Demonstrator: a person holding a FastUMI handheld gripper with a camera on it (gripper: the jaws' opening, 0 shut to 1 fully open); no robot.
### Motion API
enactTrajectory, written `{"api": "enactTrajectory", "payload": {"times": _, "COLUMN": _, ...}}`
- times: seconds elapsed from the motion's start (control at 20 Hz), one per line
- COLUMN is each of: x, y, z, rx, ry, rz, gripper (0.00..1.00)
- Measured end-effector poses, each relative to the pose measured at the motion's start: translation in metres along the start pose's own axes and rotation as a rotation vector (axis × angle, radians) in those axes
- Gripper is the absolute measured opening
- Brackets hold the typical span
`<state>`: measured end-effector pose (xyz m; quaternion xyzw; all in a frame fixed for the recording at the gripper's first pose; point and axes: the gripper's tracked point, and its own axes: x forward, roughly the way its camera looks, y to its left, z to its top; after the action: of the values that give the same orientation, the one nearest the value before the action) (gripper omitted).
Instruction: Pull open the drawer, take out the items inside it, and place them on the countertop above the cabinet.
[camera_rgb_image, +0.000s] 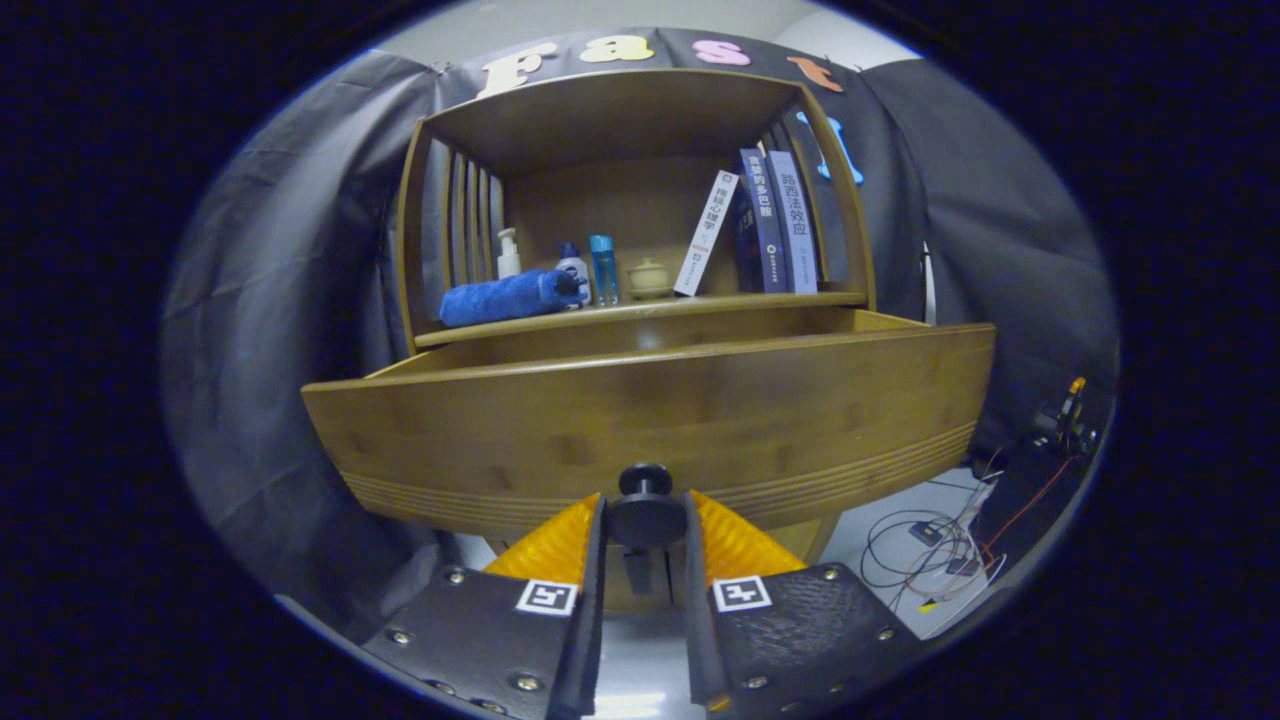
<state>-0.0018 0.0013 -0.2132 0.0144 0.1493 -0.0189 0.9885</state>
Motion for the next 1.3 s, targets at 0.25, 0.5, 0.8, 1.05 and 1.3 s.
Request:
{"api": "enactTrajectory", "payload": {"times": 0.25, "x": -0.023, "y": -0.007, "z": 0.016, "rx": 0.006, "ry": -0.044, "rz": 0.001, "gripper": 0.25}}
{"api": "enactTrajectory", "payload": {"times": 0.5, "x": -0.034, "y": -0.029, "z": 0.047, "rx": 0.003, "ry": -0.063, "rz": -0.047, "gripper": 0.25}}
{"api": "enactTrajectory", "payload": {"times": 0.8, "x": -0.05, "y": -0.041, "z": 0.117, "rx": 0.011, "ry": -0.139, "rz": -0.097, "gripper": 0.88}}
{"api": "enactTrajectory", "payload": {"times": 1.05, "x": -0.044, "y": -0.033, "z": 0.162, "rx": 0.014, "ry": -0.109, "rz": -0.13, "gripper": 0.99}}
{"api": "enactTrajectory", "payload": {"times": 1.3, "x": -0.021, "y": -0.002, "z": 0.187, "rx": -0.095, "ry": -0.051, "rz": -0.06, "gripper": 0.99}}
